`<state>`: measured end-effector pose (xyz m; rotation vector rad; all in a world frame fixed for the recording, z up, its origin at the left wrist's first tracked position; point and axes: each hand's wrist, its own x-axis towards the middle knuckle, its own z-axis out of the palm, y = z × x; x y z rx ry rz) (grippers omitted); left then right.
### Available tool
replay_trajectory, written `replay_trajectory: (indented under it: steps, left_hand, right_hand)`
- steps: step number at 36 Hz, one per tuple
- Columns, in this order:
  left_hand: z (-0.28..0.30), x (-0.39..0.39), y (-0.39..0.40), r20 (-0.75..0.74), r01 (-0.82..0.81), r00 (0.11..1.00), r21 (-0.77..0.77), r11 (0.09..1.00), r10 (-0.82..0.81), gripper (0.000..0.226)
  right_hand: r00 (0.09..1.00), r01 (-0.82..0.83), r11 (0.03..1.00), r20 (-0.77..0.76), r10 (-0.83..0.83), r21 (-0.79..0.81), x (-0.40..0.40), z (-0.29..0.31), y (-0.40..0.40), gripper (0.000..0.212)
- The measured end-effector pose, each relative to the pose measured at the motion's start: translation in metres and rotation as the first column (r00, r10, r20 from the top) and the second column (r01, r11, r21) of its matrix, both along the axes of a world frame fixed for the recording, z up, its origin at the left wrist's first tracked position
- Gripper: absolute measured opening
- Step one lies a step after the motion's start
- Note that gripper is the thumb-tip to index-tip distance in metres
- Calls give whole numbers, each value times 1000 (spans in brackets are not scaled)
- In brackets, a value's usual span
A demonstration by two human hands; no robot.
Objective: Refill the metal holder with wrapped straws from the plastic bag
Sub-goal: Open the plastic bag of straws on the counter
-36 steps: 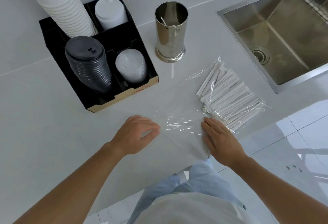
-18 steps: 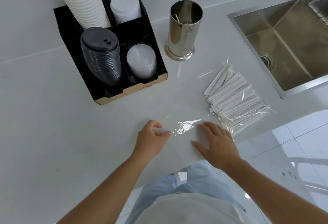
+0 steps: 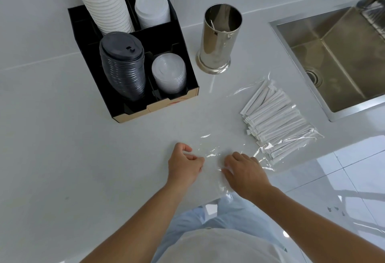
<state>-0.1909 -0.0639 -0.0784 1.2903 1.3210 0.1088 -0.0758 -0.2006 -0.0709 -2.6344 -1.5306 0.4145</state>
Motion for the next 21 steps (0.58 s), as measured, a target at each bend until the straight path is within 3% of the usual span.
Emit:
replay_trajectory:
  steps: [6,13,21]
  left_hand:
    - [1,-3,11,-59,60,997,59,996,-56,29]
    - [-1,-12,28,32,-26,999,-7,1000,26,26]
    - [12,-8,19,198,-286,924,-211,935,328,25]
  right_hand:
    - [968,69,997,-244,-63,19,-1,2,7,11]
    - [874,39,997,-486,-6,59,5,13,14,19]
    - [892,79,986,-452,-4,147,72,34,26,15]
